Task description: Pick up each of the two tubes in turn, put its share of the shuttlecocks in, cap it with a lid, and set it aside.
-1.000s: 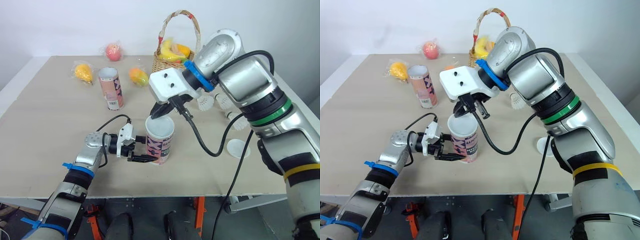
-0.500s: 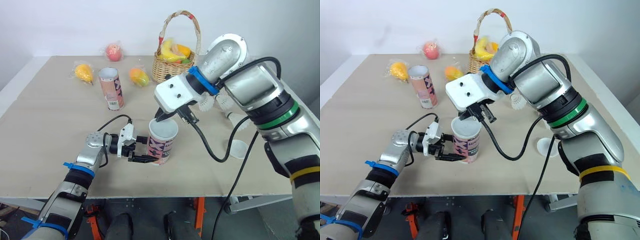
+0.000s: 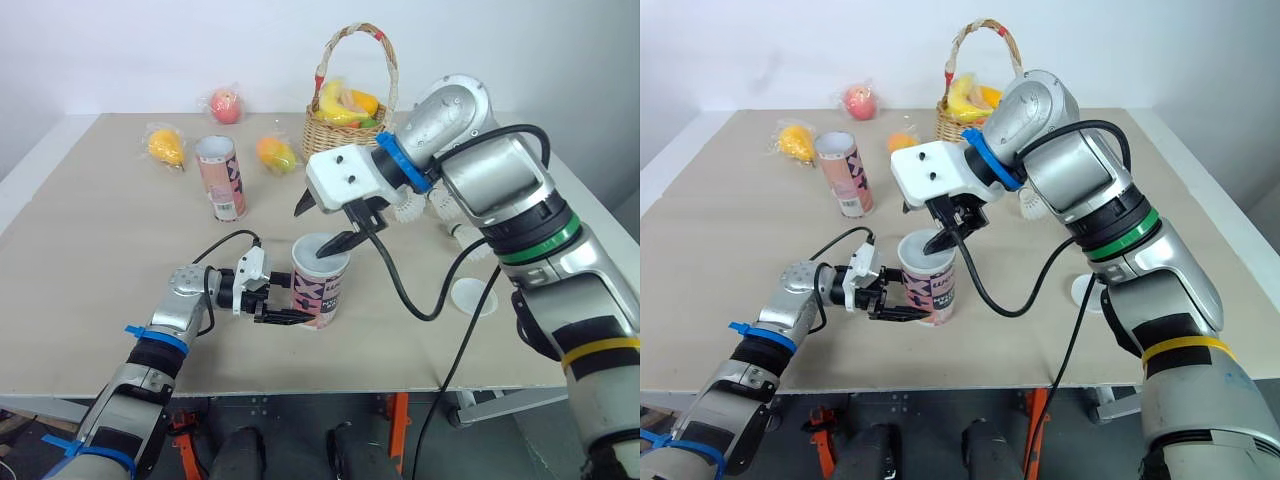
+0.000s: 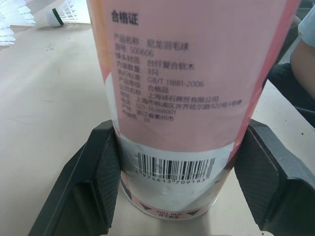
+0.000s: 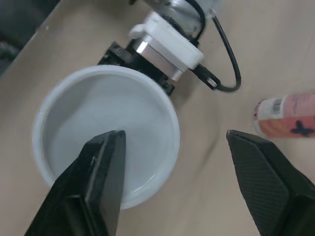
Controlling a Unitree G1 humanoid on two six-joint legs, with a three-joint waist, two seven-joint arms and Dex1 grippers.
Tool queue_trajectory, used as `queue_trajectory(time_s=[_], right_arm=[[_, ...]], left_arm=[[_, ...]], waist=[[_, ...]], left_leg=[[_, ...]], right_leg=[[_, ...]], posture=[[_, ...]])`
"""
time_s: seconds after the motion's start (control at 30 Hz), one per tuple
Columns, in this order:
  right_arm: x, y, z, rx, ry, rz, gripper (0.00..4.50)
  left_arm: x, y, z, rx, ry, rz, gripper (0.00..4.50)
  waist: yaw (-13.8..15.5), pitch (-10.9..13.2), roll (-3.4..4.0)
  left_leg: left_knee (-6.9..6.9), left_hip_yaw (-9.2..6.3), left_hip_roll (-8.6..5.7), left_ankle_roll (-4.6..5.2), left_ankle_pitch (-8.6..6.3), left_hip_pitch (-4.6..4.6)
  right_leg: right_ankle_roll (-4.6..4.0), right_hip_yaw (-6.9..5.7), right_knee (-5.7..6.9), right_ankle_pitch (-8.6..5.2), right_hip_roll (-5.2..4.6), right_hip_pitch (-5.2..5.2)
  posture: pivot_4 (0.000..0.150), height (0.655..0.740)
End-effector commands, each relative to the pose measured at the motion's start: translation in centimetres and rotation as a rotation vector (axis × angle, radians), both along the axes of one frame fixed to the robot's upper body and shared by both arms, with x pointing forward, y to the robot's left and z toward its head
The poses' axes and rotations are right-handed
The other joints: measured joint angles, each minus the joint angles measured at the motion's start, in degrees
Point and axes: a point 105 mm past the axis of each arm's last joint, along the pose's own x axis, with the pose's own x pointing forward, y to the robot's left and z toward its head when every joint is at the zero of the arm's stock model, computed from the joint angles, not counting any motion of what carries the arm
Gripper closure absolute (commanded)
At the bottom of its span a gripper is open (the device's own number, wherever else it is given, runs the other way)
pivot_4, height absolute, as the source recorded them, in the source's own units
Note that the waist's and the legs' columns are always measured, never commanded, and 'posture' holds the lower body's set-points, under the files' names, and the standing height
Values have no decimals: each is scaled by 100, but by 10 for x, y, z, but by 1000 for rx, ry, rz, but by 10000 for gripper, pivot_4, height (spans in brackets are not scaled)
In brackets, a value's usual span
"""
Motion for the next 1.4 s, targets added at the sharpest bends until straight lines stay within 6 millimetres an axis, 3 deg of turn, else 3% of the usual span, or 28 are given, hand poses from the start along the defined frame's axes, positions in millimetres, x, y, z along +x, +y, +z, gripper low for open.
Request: queue_trajectory(time_s=[0.03, 0.07, 0.13, 0.23, 0.3, 0.43, 0.7, 0.83, 1.07, 1.17, 1.27, 1.4], right_arm=[[-13, -3, 53, 161, 54, 10, 8663], [-14, -3, 53, 166, 73, 13, 8663], [-16, -7, 41, 134, 82, 28, 13630], [-21, -11, 29, 100, 113, 48, 22752], [-23, -13, 23, 77, 118, 56, 31967], [-27, -16, 8, 18, 134, 81, 43755], [-32, -16, -11, -81, 164, 102, 43755], [-29, -13, -32, -152, 170, 115, 43755], [-13, -10, -62, -271, 71, 117, 43755], [-14, -3, -46, -149, 74, 153, 43755], [-8, -5, -3, 59, 94, 105, 43755], [9, -44, 31, 217, 58, -93, 28895]], left_arm=[[1, 8, -20, 67, 62, 39, 14226], [1, 8, -21, 67, 62, 39, 14226], [1, 8, -21, 66, 61, 40, 14226], [2, 8, -21, 65, 60, 42, 14226], [2, 8, -22, 64, 60, 43, 14226], [2, 10, -23, 65, 59, 50, 14226], [2, 13, -24, 68, 62, 58, 14226], [1, 14, -24, 68, 63, 62, 14226], [0, 13, -23, 50, 71, 68, 14226], [-1, 13, -23, 43, 76, 71, 14226], [-2, 13, -24, 45, 78, 72, 14226], [-2, 8, -21, 21, 85, 66, 14226]], waist=[[3, 3, 2], [3, 2, 1], [4, -1, -5], [1, -2, -6], [-5, 0, -2], [-4, 0, -3], [-5, 0, -3], [-6, -2, -3], [-9, -117, -15], [-10, -126, -18], [-15, -121, -13], [23, -116, -10]], left_leg=[[-1, 2, -1, 1, 0, -8], [-1, 1, 1, 1, 0, -11], [-6, 0, 1, 0, 0, -9], [-7, -2, 0, -1, 0, -9], [-6, 1, 0, 0, 0, -9], [-6, -2, 1, 1, 0, -8], [-6, 1, 1, 0, 0, -8], [-7, 0, 2, 0, 0, -3], [-40, 2, 3, 0, 0, 32], [-63, 3, 1, -1, -1, 81], [-95, -17, 8, -2, -1, 106], [-92, 1, 7, 0, 0, 79]], right_leg=[[-1, 2, 0, 4, 0, -9], [-2, -1, 0, 1, 0, -10], [-3, -2, -2, -3, 0, -8], [-4, -4, -3, -4, -1, -7], [-3, -1, -3, -2, -1, -10], [-2, -3, -2, 1, 0, -11], [-2, 0, -3, 1, 0, -13], [-2, -1, -3, 0, 0, -11], [-13, -1, -8, -7, 0, -11], [-20, 1, -18, -11, 0, 14], [-35, -21, -73, -6, -1, 56], [-34, -23, -75, 13, -13, 51]], posture=[[1500, 7371], [1500, 7371], [1500, 7371], [1500, 7371], [1500, 7371], [1500, 7371], [1500, 7371], [1500, 7371], [1500, 7371], [1500, 7371], [1500, 7371], [1500, 7371]])
